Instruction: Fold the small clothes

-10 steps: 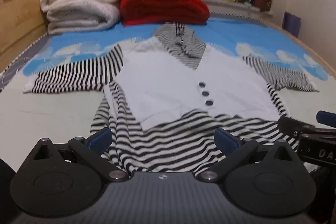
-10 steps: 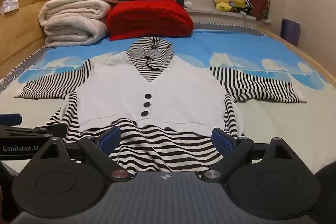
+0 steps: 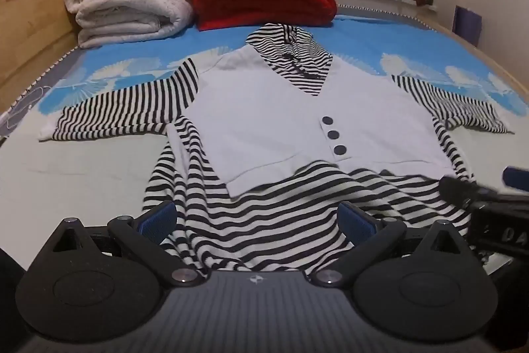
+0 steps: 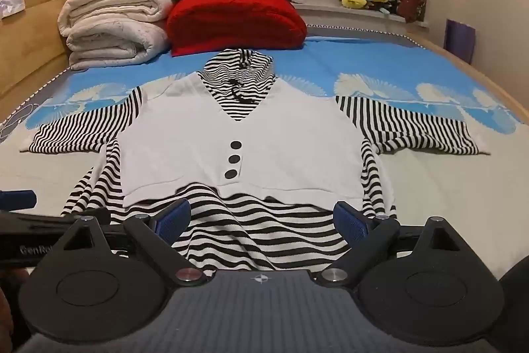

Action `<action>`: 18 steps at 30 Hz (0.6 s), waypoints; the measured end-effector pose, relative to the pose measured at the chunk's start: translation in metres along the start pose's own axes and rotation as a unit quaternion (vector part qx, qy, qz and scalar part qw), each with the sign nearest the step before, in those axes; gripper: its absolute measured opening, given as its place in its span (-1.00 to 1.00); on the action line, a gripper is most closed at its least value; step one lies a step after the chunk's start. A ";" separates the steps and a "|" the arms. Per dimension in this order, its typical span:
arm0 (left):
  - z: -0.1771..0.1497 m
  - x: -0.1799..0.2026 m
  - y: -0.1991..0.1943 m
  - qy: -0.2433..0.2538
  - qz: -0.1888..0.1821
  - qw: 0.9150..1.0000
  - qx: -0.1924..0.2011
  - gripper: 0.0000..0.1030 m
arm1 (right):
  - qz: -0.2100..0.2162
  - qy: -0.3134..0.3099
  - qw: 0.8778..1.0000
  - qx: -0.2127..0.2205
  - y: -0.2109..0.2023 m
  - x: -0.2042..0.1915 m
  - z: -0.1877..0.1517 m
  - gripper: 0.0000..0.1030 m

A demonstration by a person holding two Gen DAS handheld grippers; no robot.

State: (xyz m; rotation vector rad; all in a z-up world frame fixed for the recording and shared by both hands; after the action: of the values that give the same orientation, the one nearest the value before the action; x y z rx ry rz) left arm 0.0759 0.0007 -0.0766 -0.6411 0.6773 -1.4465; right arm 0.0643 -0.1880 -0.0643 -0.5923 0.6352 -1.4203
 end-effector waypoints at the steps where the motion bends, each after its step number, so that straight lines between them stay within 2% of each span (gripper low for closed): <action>1: 0.001 0.001 0.000 -0.003 -0.001 1.000 0.004 0.99 | -0.006 -0.005 1.000 0.000 0.002 -0.005 -0.002 0.81; 6: 0.003 0.004 0.001 -0.005 0.001 1.000 0.023 0.99 | -0.001 -0.007 1.000 -0.001 0.005 -0.009 -0.004 0.81; 13: -0.001 0.006 0.005 -0.008 -0.011 1.000 0.011 0.99 | 0.000 -0.001 1.000 -0.008 0.006 -0.004 -0.003 0.81; 18: -0.001 0.006 0.004 -0.002 -0.006 1.000 0.014 0.99 | 0.001 -0.003 1.000 -0.008 0.007 -0.006 -0.003 0.81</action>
State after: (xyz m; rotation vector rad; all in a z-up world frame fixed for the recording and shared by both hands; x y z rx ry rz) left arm 0.0782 -0.0056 -0.0804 -0.6276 0.6491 -1.4634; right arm 0.0662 -0.1819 -0.0712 -0.6087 0.6413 -1.4130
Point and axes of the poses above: each gripper's, at about its wrist camera, not at the fingertips, and y roughly the way its jaws point, x to its right, z to its top, the point moved 8 cm from there along y, roughly the way its jaws point, and after that the axes turned 5 degrees about -x, right-handed, at the moved point
